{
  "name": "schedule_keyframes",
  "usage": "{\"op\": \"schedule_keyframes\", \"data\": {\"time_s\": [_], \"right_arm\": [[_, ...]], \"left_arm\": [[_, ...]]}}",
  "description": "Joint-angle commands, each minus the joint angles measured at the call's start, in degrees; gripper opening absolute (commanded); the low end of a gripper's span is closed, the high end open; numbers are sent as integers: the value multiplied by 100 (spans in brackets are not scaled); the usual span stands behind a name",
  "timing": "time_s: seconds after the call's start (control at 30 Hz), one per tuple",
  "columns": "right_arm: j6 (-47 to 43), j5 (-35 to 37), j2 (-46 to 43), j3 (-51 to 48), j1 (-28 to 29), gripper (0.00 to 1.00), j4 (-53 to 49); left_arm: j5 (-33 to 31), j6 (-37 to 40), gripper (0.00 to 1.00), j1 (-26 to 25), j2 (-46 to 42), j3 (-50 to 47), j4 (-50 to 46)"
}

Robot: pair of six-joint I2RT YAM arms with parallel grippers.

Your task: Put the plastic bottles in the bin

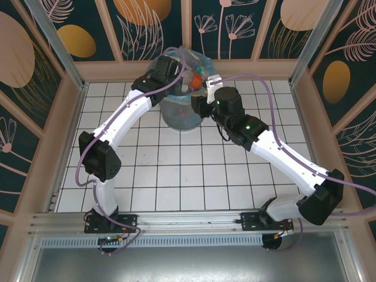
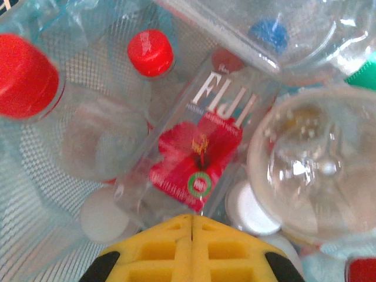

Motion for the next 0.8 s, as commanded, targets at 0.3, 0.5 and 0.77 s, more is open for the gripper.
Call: {"op": "schedule_keyframes", "data": {"time_s": [0.3,0.5,0.77], "right_arm": [[169,-89,-205,131,29,48,242],[293,-222,-331,31,36,48,255],[450,-470,-138,126,424,48,434]], "left_arm": [[-223,-93,22,33,-594,1535,-806],[-1289,-195,55,307,-1763,43,-333],[571,-1852,75,2324,-3555,-3342,1058]]}}
